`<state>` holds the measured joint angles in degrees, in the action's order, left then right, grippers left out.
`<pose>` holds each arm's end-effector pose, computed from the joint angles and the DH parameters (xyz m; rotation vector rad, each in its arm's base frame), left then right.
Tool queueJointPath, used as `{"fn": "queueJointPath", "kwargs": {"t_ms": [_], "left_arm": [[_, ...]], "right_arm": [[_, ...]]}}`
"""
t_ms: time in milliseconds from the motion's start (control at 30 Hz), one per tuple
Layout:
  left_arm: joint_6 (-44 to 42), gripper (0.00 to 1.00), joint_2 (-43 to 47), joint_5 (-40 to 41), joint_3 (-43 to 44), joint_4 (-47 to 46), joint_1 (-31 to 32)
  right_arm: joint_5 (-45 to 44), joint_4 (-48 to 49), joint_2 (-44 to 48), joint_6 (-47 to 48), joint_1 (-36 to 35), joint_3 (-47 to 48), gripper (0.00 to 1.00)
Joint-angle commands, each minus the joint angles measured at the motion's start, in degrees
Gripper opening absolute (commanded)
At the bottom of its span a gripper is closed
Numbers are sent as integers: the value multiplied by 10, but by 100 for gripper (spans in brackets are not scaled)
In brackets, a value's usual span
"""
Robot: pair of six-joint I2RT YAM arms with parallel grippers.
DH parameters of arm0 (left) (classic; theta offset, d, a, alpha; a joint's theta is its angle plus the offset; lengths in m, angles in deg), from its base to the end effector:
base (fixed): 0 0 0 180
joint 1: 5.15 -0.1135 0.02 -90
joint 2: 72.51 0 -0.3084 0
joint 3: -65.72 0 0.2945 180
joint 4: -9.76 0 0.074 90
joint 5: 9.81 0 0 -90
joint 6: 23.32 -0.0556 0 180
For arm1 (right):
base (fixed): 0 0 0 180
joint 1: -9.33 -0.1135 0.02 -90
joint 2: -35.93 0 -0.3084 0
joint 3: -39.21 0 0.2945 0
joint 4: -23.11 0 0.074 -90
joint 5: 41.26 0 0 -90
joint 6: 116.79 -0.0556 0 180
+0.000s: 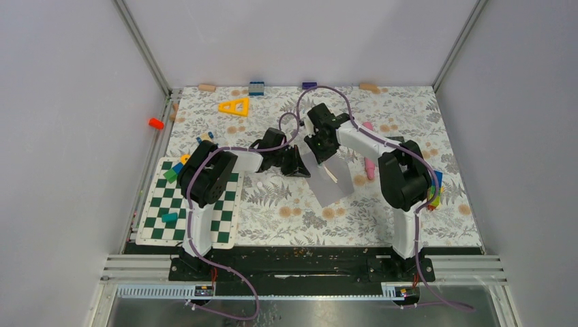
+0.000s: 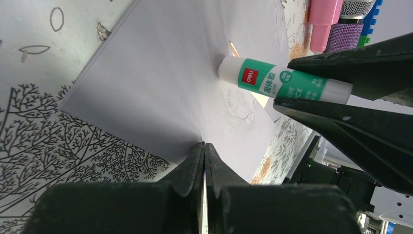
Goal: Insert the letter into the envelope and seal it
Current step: Paint the envelope at the center of the board.
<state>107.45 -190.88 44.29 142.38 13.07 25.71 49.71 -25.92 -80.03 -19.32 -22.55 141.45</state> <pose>0.3872 -0.2693 0.1047 0.1208 2.5762 -1.2907 0.4244 0.2651 0.2057 -0.9061 2.5177 0.1593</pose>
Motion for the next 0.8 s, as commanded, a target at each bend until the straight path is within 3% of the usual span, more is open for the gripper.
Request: {"fn": "queueJointPath", "kwargs": {"t_ms": [0, 767], "left_arm": [[-25, 0, -4, 38, 9, 22, 10], [-33, 0, 7, 66, 9, 36, 18]], "right_arm": [[-1, -18, 40, 28, -8, -24, 0], [83, -44, 86, 31, -10, -91, 0]]}}
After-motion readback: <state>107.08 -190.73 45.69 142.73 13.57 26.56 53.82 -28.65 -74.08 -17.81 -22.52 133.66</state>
